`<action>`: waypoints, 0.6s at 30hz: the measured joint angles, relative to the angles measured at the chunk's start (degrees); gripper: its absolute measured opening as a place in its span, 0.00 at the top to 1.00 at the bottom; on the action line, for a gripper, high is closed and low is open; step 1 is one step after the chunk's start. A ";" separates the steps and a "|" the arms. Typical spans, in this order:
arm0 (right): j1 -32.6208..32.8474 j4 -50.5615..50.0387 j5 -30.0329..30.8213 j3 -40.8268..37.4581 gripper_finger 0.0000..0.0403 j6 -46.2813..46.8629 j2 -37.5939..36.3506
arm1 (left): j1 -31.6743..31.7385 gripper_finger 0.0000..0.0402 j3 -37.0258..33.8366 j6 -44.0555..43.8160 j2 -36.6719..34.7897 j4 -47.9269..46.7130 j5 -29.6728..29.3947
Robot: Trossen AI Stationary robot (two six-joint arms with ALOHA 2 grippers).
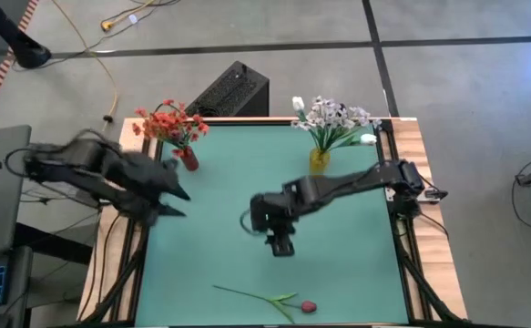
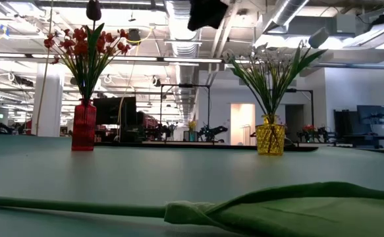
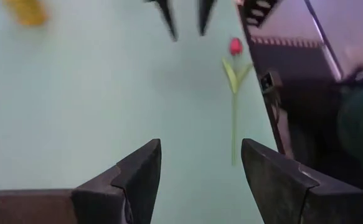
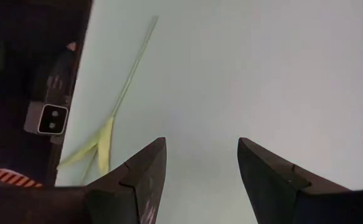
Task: Sort flowers into vase by color
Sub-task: Put the dark red flower into the red flower vase
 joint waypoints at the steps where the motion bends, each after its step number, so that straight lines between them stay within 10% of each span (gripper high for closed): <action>1: 1.34 0.08 1.29 -0.56 0.45 1.89 0.05 | -2.76 0.48 0.00 0.43 1.83 1.32 -1.43; 10: 14.73 3.99 16.10 -7.76 0.45 22.55 0.14 | -25.88 0.48 -0.07 2.09 21.45 13.31 -18.63; 18: 25.41 12.13 23.84 -10.98 0.45 37.57 0.05 | -31.81 0.48 -0.09 6.06 39.75 34.01 -24.87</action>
